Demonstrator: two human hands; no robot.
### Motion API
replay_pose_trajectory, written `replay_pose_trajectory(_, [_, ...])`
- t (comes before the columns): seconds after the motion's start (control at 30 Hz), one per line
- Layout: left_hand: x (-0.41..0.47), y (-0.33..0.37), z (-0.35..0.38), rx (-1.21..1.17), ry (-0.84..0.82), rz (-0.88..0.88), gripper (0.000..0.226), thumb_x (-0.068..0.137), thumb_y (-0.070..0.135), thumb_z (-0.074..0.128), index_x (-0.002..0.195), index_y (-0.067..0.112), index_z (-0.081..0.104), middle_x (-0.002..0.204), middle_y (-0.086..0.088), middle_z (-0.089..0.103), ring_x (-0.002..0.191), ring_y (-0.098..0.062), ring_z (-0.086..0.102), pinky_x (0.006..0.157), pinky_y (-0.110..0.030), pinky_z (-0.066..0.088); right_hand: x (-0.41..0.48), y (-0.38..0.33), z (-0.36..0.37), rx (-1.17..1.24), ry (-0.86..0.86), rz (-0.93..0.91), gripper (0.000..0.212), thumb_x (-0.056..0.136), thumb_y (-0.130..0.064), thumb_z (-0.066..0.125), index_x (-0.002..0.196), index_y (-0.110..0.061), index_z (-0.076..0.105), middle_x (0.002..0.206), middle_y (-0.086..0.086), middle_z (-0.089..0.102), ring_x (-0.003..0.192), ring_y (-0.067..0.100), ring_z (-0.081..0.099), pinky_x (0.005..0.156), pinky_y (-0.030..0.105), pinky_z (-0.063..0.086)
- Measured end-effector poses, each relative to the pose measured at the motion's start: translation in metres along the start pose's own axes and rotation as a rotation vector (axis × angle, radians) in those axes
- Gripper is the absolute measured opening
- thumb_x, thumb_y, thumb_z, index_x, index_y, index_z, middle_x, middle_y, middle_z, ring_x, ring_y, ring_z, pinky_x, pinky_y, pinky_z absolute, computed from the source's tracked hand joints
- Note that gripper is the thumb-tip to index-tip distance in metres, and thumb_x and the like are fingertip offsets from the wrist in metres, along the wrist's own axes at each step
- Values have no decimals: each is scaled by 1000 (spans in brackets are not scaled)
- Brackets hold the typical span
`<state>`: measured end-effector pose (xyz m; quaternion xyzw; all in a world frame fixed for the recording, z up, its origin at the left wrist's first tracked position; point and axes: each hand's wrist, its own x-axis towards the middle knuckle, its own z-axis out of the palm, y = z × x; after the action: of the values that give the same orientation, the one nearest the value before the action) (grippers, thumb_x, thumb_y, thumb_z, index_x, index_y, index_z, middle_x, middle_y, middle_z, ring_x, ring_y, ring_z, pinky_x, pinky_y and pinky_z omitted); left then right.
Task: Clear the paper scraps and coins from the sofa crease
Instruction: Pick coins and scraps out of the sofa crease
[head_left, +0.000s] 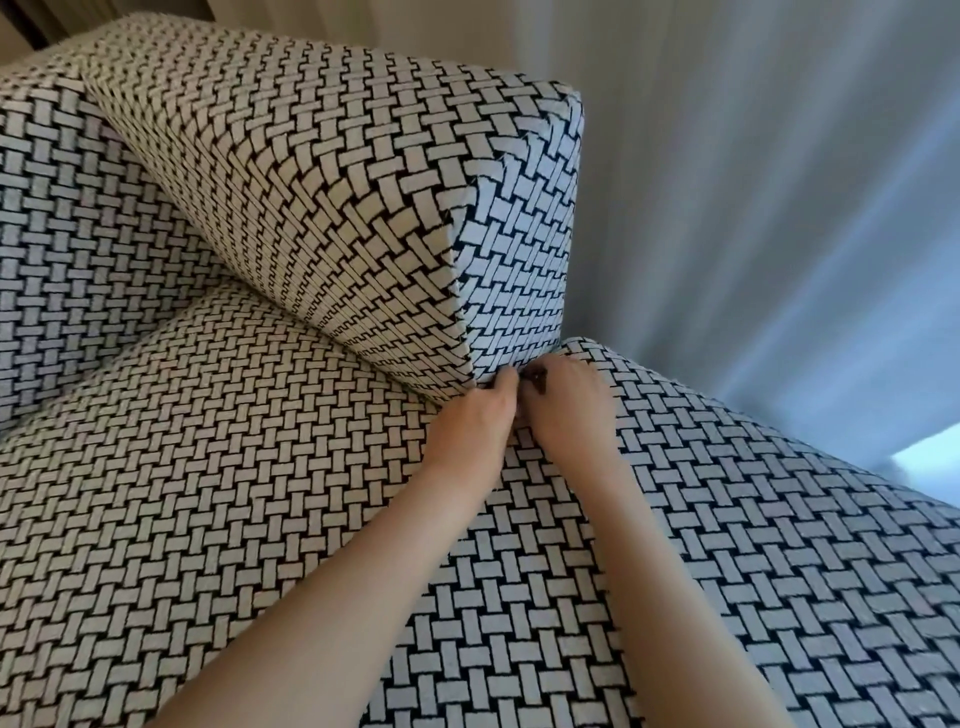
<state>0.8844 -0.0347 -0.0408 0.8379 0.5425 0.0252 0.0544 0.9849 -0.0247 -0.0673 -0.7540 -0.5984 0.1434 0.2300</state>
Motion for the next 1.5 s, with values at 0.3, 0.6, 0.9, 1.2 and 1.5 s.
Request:
replay_pose_trajectory(0.3, [-3, -12, -1, 35, 85, 186, 29, 89, 7, 53, 117, 8, 46, 73, -6, 67, 63, -25, 68, 49, -30, 48, 1, 11, -25, 740, -162, 248, 12, 88, -10, 58, 83, -17, 66, 77, -2, 67, 65, 15, 65, 60, 23, 56])
replay_pose_trajectory(0.6, [-11, -30, -2, -233, 85, 307, 16, 82, 8, 66, 92, 10, 54, 69, 5, 62, 57, -12, 65, 48, -22, 55, 6, 21, -47, 1646, -280, 474, 19, 90, 11, 44, 99, 1, 58, 88, 12, 60, 79, 19, 64, 70, 23, 59])
replay_pose_trajectory(0.9, [-17, -15, 0, -881, 97, -67, 32, 83, 8, 64, 78, 35, 49, 81, 16, 60, 74, 13, 58, 72, -5, 48, 7, 14, -39, 1613, -310, 621, 25, 81, 3, 27, 63, -14, 32, 54, -2, 28, 43, 8, 24, 34, 16, 20])
replay_pose_trajectory(1.2, [-14, 5, 7, -1284, 26, -368, 19, 85, 10, 62, 82, 28, 59, 83, 7, 68, 80, -7, 64, 77, -19, 54, -1, 10, -36, 498, -527, 233, 30, 92, -26, 45, 65, -13, 49, 53, -5, 38, 45, 10, 32, 43, 20, 27])
replay_pose_trajectory(1.5, [-4, 11, 2, -1657, 73, -643, 18, 84, 5, 62, 81, 22, 69, 77, 10, 72, 66, 2, 68, 59, -11, 52, -4, 6, -34, 566, -490, 167, 43, 96, -46, 33, 78, -15, 58, 57, -13, 34, 46, -1, 35, 49, 19, 24])
